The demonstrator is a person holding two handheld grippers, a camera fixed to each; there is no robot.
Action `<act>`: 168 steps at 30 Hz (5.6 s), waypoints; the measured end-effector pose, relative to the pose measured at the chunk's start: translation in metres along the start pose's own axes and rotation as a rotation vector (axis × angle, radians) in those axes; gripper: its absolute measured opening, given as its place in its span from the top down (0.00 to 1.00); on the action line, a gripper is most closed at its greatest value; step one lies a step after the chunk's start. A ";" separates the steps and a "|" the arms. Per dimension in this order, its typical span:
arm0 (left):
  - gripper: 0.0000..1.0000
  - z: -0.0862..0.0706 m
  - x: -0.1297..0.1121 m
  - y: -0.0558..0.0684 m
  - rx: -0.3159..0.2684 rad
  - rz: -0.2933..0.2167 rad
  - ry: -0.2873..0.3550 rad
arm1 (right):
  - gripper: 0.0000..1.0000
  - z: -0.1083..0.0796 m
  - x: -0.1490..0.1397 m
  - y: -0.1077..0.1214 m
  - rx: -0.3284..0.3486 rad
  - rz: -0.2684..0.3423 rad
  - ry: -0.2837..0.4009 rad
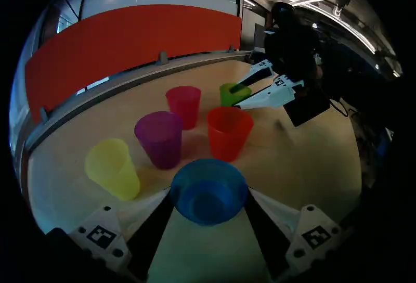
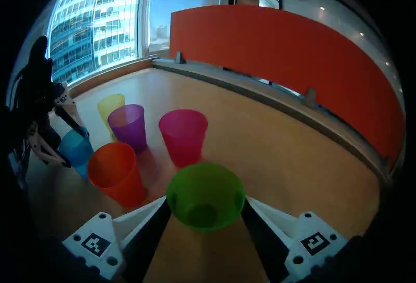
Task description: Pour water
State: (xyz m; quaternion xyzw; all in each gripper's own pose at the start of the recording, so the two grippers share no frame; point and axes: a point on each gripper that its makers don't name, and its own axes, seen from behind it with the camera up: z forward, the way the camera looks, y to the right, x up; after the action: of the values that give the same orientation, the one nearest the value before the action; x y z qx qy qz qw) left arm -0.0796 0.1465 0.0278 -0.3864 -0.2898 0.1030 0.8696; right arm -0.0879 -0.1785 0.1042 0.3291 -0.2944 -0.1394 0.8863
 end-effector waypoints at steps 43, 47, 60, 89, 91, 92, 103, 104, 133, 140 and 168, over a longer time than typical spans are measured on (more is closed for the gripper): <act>0.12 -0.065 0.082 0.008 0.085 -0.014 0.261 | 0.09 -0.115 0.081 -0.016 -0.033 -0.037 0.273; 0.12 -0.074 0.093 0.009 0.095 -0.009 0.288 | 0.09 -0.127 0.092 -0.021 -0.032 -0.043 0.313; 0.12 -0.093 0.113 0.006 0.122 -0.006 0.351 | 0.09 -0.153 0.116 -0.033 -0.034 -0.044 0.419; 0.12 -0.107 0.136 0.001 0.145 0.003 0.424 | 0.09 -0.174 0.140 -0.041 -0.024 -0.035 0.546; 0.12 -0.107 0.137 0.000 0.148 0.005 0.426 | 0.09 -0.175 0.140 -0.041 -0.024 -0.035 0.547; 0.12 -0.108 0.137 0.000 0.150 0.005 0.427 | 0.09 -0.175 0.140 -0.040 -0.024 -0.035 0.548; 0.12 -0.115 0.149 -0.006 0.173 0.031 0.447 | 0.09 -0.173 0.137 -0.051 0.012 -0.045 0.549; 0.12 -0.116 0.150 -0.006 0.176 0.035 0.448 | 0.09 -0.172 0.137 -0.053 0.017 -0.045 0.549; 0.12 -0.146 0.204 -0.009 0.277 0.209 0.498 | 0.09 -0.155 0.136 -0.105 0.156 -0.056 0.565; 0.12 -0.152 0.216 -0.009 0.305 0.271 0.499 | 0.09 -0.150 0.137 -0.117 0.182 -0.060 0.566; 0.12 -0.169 0.251 -0.004 0.358 0.432 0.544 | 0.09 -0.132 0.140 -0.166 0.293 -0.092 0.561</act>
State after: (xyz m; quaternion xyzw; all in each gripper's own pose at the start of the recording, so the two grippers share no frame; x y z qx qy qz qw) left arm 0.2224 0.1417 0.0472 -0.2937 0.0620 0.2263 0.9267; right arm 0.0942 -0.2975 -0.0263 0.4917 -0.0404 -0.0394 0.8689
